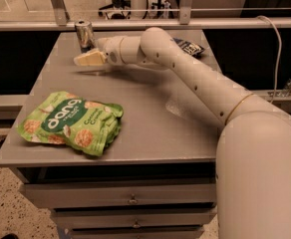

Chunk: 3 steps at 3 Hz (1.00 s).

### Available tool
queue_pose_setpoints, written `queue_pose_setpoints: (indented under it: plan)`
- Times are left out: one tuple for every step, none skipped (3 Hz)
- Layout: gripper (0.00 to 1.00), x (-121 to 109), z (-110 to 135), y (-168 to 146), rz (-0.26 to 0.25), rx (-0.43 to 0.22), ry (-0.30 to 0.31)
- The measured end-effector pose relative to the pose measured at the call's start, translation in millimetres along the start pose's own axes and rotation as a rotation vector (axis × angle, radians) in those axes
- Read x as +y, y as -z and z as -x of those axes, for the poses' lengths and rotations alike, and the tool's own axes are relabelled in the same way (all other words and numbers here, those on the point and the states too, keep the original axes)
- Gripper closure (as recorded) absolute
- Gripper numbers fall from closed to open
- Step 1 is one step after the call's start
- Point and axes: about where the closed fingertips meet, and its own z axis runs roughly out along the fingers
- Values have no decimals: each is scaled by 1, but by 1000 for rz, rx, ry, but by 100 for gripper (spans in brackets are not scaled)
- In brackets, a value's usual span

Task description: Pick redbull can

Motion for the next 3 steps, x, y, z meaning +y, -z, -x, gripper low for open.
queue_pose_setpoints:
  plan:
    - [47,4,5,-10,-2,-26,6]
    - [70,6,9,-10,-6,-45,-1]
    - [99,12,40,22,0,-110,47]
